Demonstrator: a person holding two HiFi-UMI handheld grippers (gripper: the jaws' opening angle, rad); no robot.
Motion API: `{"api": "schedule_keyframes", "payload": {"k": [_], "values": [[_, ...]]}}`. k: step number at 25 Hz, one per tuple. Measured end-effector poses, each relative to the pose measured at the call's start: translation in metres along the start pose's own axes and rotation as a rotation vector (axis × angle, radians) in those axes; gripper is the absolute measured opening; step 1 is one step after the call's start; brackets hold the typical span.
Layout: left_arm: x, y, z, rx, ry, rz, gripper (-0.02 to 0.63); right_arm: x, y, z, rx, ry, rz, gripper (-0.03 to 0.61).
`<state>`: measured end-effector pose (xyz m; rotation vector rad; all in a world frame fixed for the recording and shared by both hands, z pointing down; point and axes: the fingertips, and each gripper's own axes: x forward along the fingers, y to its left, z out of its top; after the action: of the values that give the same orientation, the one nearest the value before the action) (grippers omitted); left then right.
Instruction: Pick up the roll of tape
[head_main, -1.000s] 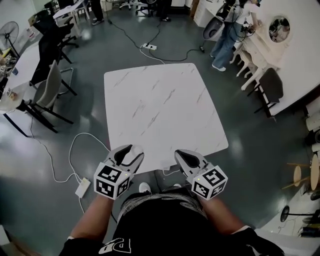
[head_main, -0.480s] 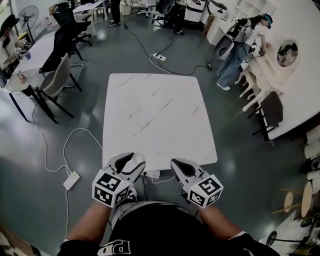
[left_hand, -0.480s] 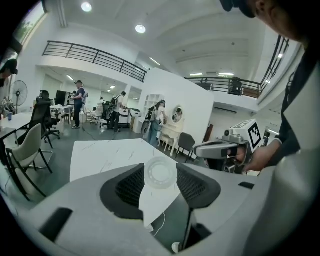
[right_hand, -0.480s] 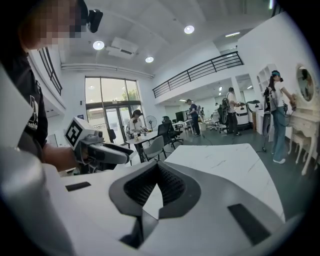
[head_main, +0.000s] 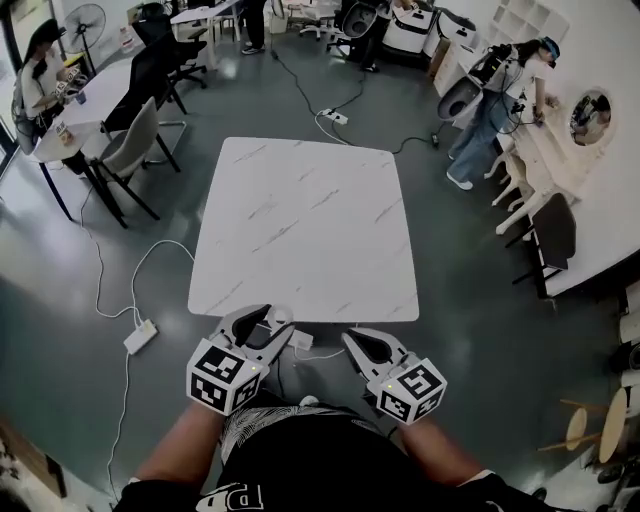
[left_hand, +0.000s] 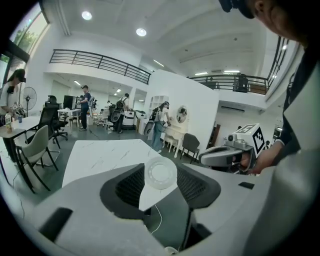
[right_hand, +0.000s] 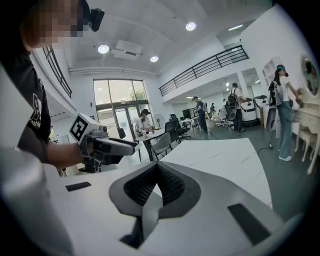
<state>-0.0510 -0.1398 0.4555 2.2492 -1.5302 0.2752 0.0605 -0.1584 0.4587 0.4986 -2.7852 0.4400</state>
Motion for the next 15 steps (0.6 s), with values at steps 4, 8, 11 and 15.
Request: {"api": "schedule_keyframes", "payload": {"k": [4,8,11,15], "values": [[-0.005,-0.027,-0.016,-0.035,-0.004,0.037,0.210,-0.017,0.000,-0.018,0.012,0.009,0.045,0.005],[-0.007,-0.046,-0.033,-0.046,0.024,0.045,0.211,-0.030,0.007,-0.024,0.002,0.012,0.073,0.005],[-0.004,-0.056,-0.030,-0.045,0.018,0.046,0.210,-0.042,0.009,-0.023,-0.008,-0.001,0.075,0.005],[-0.005,-0.064,-0.014,-0.018,-0.008,0.029,0.210,-0.046,0.006,-0.022,0.009,-0.023,0.052,0.005]]}}
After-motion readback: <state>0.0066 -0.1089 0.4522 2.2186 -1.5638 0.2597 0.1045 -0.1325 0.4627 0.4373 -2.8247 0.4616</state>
